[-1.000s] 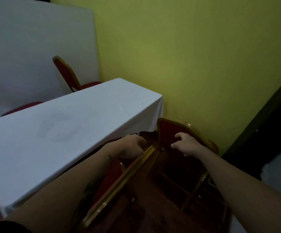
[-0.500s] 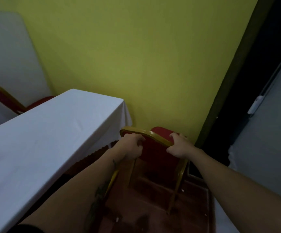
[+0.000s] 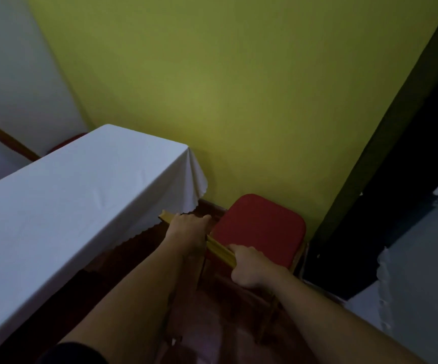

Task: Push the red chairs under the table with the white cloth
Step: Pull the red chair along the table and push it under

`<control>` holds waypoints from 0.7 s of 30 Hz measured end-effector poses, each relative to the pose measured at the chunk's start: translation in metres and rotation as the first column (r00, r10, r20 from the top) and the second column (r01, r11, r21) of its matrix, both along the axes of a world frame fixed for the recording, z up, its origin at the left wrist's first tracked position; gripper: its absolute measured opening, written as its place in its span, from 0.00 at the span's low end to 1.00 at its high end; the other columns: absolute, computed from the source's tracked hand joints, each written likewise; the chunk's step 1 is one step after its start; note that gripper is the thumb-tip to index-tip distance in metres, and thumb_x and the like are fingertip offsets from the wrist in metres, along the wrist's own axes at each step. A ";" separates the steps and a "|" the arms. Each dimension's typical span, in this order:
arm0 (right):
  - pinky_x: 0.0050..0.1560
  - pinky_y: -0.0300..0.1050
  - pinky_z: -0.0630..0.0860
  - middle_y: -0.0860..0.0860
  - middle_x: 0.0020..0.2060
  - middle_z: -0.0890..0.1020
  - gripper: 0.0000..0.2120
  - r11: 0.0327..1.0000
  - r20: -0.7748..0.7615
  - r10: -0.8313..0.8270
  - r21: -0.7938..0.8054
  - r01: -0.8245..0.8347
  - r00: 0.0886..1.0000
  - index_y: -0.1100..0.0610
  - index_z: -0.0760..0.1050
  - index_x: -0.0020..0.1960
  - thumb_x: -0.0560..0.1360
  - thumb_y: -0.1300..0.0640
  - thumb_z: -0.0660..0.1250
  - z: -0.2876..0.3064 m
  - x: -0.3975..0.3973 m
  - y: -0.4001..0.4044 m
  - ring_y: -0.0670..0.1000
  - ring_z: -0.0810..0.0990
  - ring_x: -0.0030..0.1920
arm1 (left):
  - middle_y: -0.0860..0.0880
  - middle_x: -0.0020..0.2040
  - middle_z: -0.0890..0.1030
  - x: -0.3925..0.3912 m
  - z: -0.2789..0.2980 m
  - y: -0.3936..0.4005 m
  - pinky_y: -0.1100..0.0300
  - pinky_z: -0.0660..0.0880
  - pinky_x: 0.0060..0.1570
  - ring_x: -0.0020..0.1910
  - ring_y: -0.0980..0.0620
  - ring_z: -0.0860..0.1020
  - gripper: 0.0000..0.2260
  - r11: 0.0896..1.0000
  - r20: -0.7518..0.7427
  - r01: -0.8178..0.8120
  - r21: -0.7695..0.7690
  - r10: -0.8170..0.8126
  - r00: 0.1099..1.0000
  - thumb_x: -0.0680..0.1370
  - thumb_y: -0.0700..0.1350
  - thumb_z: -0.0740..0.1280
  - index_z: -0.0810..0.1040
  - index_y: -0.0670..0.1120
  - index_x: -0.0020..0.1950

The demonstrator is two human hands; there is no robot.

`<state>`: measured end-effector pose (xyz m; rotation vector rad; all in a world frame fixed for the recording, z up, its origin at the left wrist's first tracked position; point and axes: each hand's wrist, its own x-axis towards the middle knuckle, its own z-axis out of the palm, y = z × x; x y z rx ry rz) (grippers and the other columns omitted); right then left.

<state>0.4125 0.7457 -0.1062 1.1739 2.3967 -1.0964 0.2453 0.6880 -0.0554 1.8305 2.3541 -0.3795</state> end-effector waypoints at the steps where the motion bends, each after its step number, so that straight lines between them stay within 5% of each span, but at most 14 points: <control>1: 0.48 0.53 0.77 0.52 0.53 0.79 0.30 1.000 -0.013 0.009 -0.007 -0.009 1.000 0.47 0.70 0.70 0.67 0.57 0.65 -0.001 -0.001 0.003 0.58 0.79 0.50 | 0.49 0.42 0.79 -0.001 0.001 0.005 0.53 0.67 0.41 0.38 0.48 0.77 0.16 0.999 -0.044 0.016 -0.029 -0.017 0.999 0.74 0.49 0.65 0.76 0.48 0.60; 3: 0.50 0.53 0.76 0.53 0.55 0.79 0.32 0.999 -0.025 0.034 -0.010 -0.034 0.999 0.45 0.69 0.71 0.68 0.57 0.64 -0.002 -0.001 0.008 0.59 0.79 0.51 | 0.51 0.34 0.73 0.000 0.003 0.010 0.54 0.66 0.39 0.30 0.52 0.69 0.05 0.997 -0.087 0.005 -0.075 -0.012 0.996 0.73 0.49 0.66 0.77 0.49 0.41; 6: 0.50 0.53 0.76 0.54 0.56 0.80 0.32 0.998 -0.019 0.058 0.008 -0.058 0.998 0.43 0.69 0.72 0.68 0.57 0.65 0.000 0.000 0.009 0.60 0.79 0.52 | 0.50 0.31 0.73 0.002 0.002 0.010 0.54 0.71 0.33 0.27 0.52 0.70 0.07 0.997 -0.104 -0.003 -0.081 -0.005 0.995 0.70 0.45 0.68 0.73 0.49 0.32; 13: 0.54 0.56 0.78 0.53 0.57 0.80 0.33 0.996 -0.003 0.085 -0.032 -0.085 0.996 0.41 0.70 0.71 0.68 0.60 0.63 0.010 0.013 -0.003 0.59 0.79 0.54 | 0.51 0.30 0.74 0.014 0.000 -0.009 0.57 0.69 0.32 0.28 0.53 0.71 0.11 1.000 -0.101 0.009 -0.027 -0.012 0.995 0.74 0.48 0.66 0.72 0.49 0.32; 19: 0.32 0.37 0.73 0.44 0.45 0.83 0.30 0.993 0.039 0.116 -0.019 -0.115 0.993 0.38 0.76 0.66 0.69 0.63 0.63 0.015 0.038 -0.013 0.48 0.81 0.41 | 0.50 0.36 0.79 0.047 -0.007 -0.040 0.53 0.78 0.44 0.36 0.51 0.79 0.06 0.998 -0.053 -0.064 -0.016 0.063 0.997 0.73 0.48 0.65 0.78 0.47 0.39; 21: 0.30 0.39 0.75 0.47 0.44 0.84 0.29 0.997 0.056 0.082 -0.014 -0.081 0.995 0.40 0.78 0.64 0.69 0.64 0.64 0.014 0.048 -0.011 0.47 0.82 0.38 | 0.50 0.39 0.80 0.056 -0.009 -0.048 0.50 0.78 0.49 0.39 0.49 0.80 0.07 0.998 -0.036 -0.062 -0.008 0.062 0.997 0.72 0.50 0.66 0.79 0.47 0.42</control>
